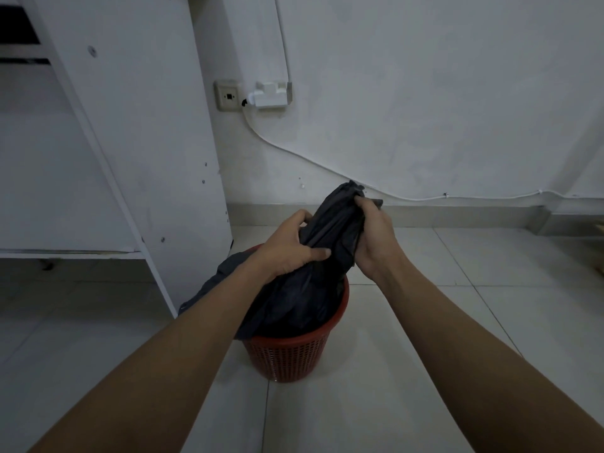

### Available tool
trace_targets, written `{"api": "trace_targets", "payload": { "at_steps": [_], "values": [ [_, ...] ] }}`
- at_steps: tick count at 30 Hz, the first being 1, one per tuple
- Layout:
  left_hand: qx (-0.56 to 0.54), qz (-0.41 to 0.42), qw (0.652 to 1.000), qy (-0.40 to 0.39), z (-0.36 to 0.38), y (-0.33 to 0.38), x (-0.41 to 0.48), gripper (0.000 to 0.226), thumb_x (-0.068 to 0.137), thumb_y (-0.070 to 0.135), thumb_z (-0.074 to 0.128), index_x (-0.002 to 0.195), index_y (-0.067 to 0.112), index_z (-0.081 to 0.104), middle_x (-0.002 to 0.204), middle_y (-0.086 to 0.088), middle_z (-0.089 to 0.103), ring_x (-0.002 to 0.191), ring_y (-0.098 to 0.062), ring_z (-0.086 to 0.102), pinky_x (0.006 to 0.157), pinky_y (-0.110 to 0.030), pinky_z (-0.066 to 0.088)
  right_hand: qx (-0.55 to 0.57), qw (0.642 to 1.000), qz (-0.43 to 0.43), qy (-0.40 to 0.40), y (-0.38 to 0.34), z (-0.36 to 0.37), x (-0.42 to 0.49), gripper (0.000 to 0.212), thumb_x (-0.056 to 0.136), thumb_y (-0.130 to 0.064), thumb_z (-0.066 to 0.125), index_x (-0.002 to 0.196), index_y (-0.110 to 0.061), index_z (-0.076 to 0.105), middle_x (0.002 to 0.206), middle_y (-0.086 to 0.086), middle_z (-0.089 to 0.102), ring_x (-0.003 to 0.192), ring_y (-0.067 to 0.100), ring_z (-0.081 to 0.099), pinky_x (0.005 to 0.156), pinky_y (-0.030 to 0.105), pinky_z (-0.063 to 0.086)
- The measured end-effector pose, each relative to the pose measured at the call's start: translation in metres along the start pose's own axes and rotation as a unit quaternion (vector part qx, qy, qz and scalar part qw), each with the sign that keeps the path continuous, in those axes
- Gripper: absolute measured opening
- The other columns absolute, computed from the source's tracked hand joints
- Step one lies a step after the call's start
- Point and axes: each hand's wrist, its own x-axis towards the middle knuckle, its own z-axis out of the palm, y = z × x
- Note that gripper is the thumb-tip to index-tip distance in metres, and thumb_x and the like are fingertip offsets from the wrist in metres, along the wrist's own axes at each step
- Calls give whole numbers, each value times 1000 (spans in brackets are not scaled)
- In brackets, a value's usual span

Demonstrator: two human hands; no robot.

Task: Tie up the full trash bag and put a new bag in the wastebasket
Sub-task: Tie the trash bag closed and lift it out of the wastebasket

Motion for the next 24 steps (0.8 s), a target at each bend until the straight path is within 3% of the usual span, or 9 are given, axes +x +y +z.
{"api": "trace_targets", "payload": {
  "at_steps": [3,5,8,10,13,17,19,21,24],
  "values": [
    [61,-15,997,-42,-4,-4,-4,59,69,30,90,116,24,54,113,1,66,100,-15,66,90,-36,55,-96,989,-104,51,5,14,-2,37,94,-22,59,126,-7,49,109,7,66,102,25,66,71,30,58],
    [85,-10,993,-79,-8,-7,-10,81,65,38,92,133,24,51,124,6,64,111,-10,62,101,-37,50,-265,927,-260,61,14,17,-8,63,85,-30,67,136,-16,33,124,1,55,115,19,57,86,27,52],
    [128,-37,984,-116,-19,-16,-24,101,50,56,93,135,32,45,128,14,60,116,-7,59,104,-34,47,-521,634,-559,116,29,10,-13,79,76,-40,66,142,-13,32,149,8,37,141,25,37,115,45,26],
    [186,-48,974,-117,-31,-21,-34,100,42,66,91,127,41,44,124,19,57,117,-8,57,100,-30,48,-566,530,-631,36,39,13,-19,67,78,-40,63,137,-16,44,150,9,43,146,26,35,119,52,17],
    [334,-68,932,-127,-52,-30,-49,129,31,83,81,140,43,26,140,11,42,130,-17,42,110,-42,39,-651,492,-560,-142,55,20,-26,50,82,-48,57,122,-19,63,143,1,55,150,22,28,122,53,4],
    [477,-134,847,-193,-71,-44,-66,151,29,86,74,149,41,-5,154,6,12,143,-25,17,119,-49,19,-687,489,-445,-301,72,27,-26,60,83,-67,50,129,-29,58,136,-11,60,148,15,29,120,46,-19],
    [466,-154,847,-206,-79,-50,-72,146,37,74,80,149,39,-6,153,7,9,142,-25,17,115,-47,30,-700,477,-418,-328,77,32,-24,74,78,-79,49,136,-32,49,137,-12,58,140,12,36,120,50,-13],
    [435,-160,862,-204,-85,-55,-76,136,45,62,84,147,39,-3,150,7,10,140,-24,21,111,-45,39,-721,473,-375,-341,80,38,-23,79,74,-83,51,138,-36,43,131,-12,59,124,15,46,114,49,7],
    [381,-150,893,-189,-89,-57,-78,118,47,53,84,140,45,11,148,5,18,134,-26,32,105,-46,45,-723,476,-370,-336,85,42,-19,34,87,-64,58,107,-37,55,91,-13,59,94,17,49,81,35,14]
  ]
}}
